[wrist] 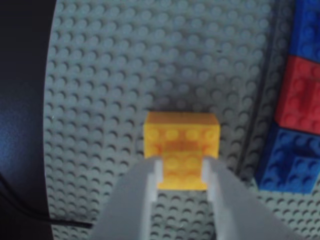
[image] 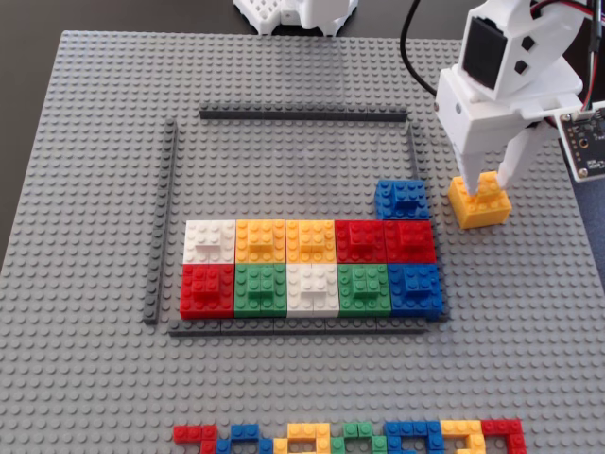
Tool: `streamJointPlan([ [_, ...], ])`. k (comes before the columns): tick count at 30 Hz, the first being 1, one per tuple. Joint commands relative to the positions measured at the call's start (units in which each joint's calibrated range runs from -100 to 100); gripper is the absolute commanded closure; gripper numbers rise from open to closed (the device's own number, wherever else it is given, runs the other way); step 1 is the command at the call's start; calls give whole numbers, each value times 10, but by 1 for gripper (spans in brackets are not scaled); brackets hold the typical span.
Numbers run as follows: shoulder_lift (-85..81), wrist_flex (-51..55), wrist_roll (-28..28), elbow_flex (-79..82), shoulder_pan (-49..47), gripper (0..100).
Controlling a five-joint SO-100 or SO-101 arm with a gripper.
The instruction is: Grab the cube and place it into the grid
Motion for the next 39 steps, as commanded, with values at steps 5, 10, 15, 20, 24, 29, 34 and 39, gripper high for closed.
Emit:
streamJointPlan([
  [5,-35,9,3,-16,-3,98],
  [10,-64,26,2,-32,5,99],
  [15,-104,48,2,-62,14,100],
  [20,-152,73,7,-93,18,100],
  [24,-166,91,11,-117,27,100],
  [29,-184,109,15,-127,55,100],
  [34,-209,111,29,-110,105,100],
  [39,-216,102,43,-79,152,100],
])
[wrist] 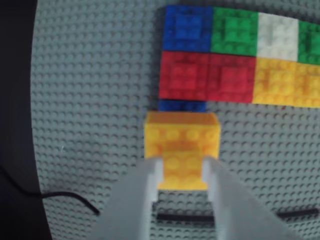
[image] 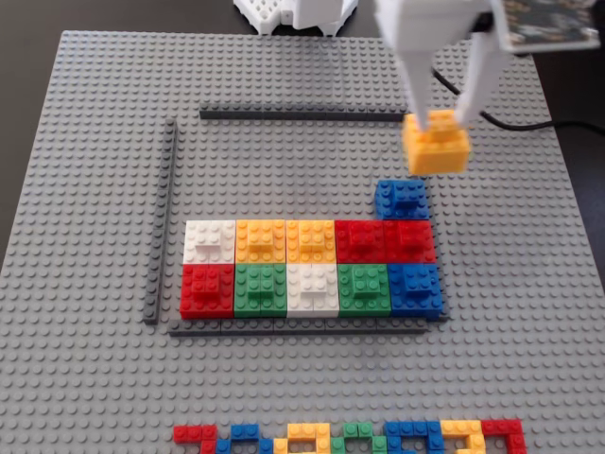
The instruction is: Grab the cube and place it into the grid
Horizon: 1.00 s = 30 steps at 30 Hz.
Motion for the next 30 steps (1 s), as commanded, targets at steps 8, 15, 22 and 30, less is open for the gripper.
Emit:
streamJointPlan([
  [8,-89,-34,30,108,80,100],
  [15,-125,-55,37,208,86,100],
  [22,-147,-79,43,266,87,100],
  [30,-132,-115,44,310,87,100],
])
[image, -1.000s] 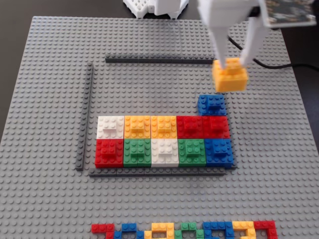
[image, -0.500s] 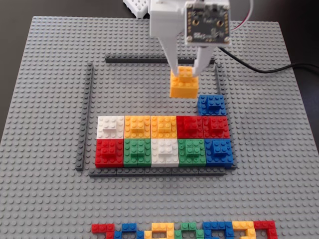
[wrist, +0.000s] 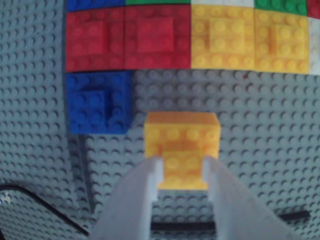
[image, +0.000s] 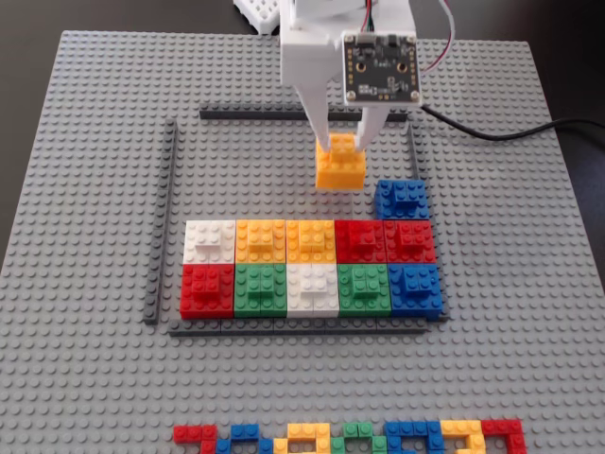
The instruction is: Grab the cube and place it into the grid
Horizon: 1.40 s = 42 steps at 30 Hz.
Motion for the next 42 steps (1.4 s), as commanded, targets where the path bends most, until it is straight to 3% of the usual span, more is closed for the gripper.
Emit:
streamJointPlan([
  [1,-24,-19,0,-4,4,100],
  [42,49,-56,-8,-10,-17,100],
])
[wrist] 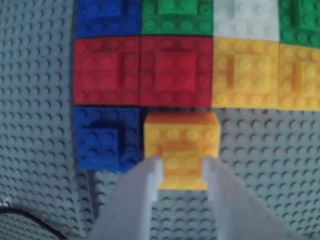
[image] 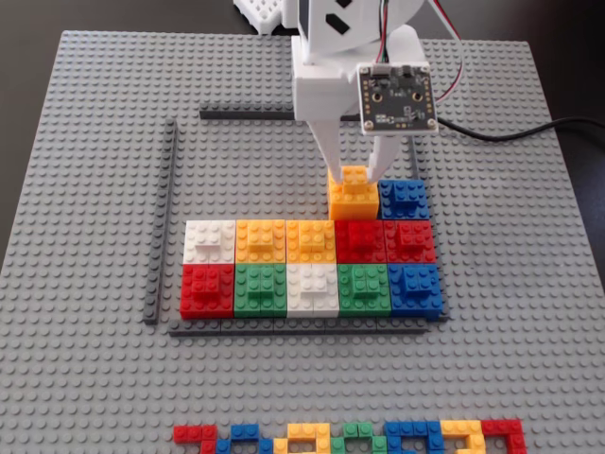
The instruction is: Grab the cube and place it into the grid
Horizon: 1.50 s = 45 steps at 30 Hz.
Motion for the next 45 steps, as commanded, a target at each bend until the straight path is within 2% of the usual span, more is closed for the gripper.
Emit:
streamJointPlan([
  [1,-3,-7,-5,-17,-3,100],
  [38,25,-30,-6,-29,-5,100],
  [45,25,-30,-4,-29,-3,91],
])
